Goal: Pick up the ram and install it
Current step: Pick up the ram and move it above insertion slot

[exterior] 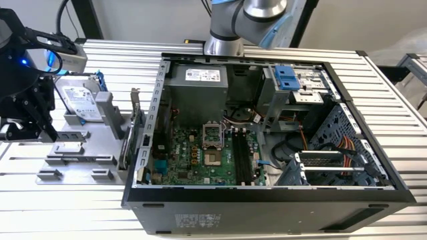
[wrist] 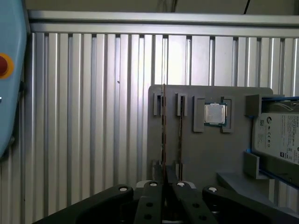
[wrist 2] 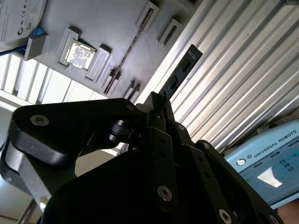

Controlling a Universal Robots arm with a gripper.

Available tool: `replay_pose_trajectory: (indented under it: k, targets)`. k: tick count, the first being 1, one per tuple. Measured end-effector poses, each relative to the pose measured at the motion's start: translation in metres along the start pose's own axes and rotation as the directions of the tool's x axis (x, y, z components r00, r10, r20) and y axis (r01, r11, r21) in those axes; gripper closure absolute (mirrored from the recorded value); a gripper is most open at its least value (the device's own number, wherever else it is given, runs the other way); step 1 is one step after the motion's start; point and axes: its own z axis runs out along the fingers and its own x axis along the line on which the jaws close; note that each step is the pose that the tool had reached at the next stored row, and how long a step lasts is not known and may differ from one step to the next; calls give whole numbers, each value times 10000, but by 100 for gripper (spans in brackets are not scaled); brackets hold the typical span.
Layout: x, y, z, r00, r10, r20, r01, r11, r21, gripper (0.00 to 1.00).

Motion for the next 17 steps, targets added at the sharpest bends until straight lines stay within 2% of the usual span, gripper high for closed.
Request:
replay_pose_trajectory:
  k: [6, 17]
  targets:
    - [0, 1, -10, 10000, 0, -3, 0, 10000, -4, 100]
    - [0, 5, -137, 10000, 0, 1, 0, 10000, -1, 100]
